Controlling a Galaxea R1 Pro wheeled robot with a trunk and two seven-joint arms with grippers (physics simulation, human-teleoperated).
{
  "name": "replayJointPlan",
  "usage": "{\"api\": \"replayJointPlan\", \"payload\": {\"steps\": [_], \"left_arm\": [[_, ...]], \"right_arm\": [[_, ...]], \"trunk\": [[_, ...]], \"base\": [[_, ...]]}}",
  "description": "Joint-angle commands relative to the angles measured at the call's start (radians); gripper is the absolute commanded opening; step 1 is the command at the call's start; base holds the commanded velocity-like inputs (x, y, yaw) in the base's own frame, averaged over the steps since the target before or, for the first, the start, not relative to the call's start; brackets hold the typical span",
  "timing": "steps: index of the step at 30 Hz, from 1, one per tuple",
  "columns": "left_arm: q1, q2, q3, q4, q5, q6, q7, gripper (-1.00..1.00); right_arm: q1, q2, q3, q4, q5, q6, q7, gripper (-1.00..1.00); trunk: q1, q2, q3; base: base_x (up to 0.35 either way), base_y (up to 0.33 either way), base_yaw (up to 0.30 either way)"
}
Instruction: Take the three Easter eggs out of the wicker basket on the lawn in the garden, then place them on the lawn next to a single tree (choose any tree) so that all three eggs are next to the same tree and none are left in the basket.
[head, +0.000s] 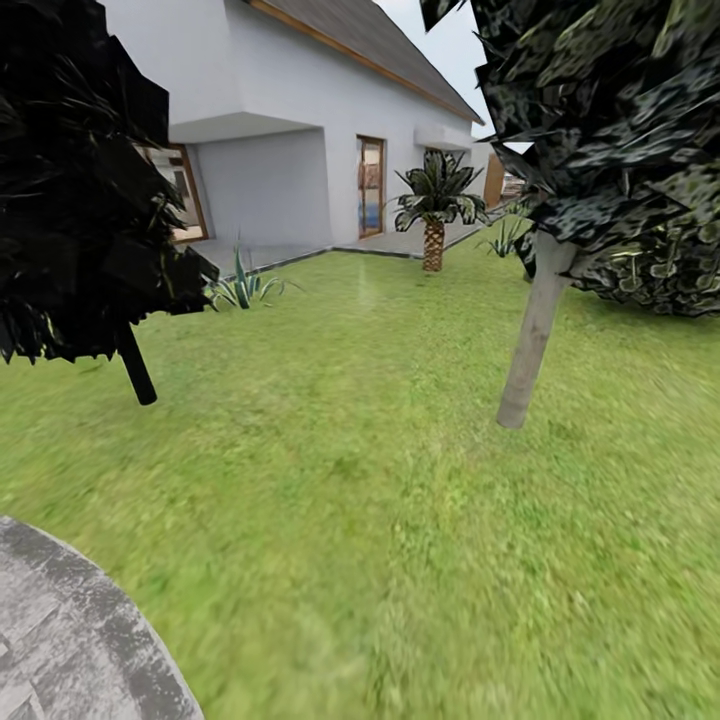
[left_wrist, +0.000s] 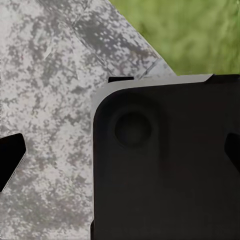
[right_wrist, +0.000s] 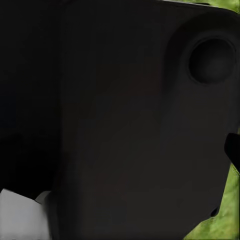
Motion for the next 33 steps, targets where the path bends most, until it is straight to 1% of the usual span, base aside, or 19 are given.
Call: {"api": "replayJointPlan", "payload": {"steps": [1, 14, 33], "left_arm": [[0.0, 0.0, -0.001, 0.0, -0.001, -0.003, 0.001, 1.0], [0.0, 0.0, -0.001, 0.0, 0.0, -0.003, 0.001, 1.0], [0.0, 0.001, -0.001, 0.0, 0.001, -0.004, 0.002, 1.0]], "right_arm": [[0.0, -0.001, 0.006, -0.001, 0.0, -0.002, 0.0, 1.0], [0.0, 0.0, 0.01, 0.0, 0.0, -0.004, 0.001, 1.0], [0.0, 0.002, 0.01, 0.0, 0.0, -0.004, 0.001, 1.0]], "trunk": [[0.001, 0.0, -0.001], [0.001, 0.0, 0.001], [0.001, 0.0, 0.029]], "base": [[0.336, 0.0, 0.001], [0.336, 0.0, 0.004], [0.336, 0.0, 0.085]]}}
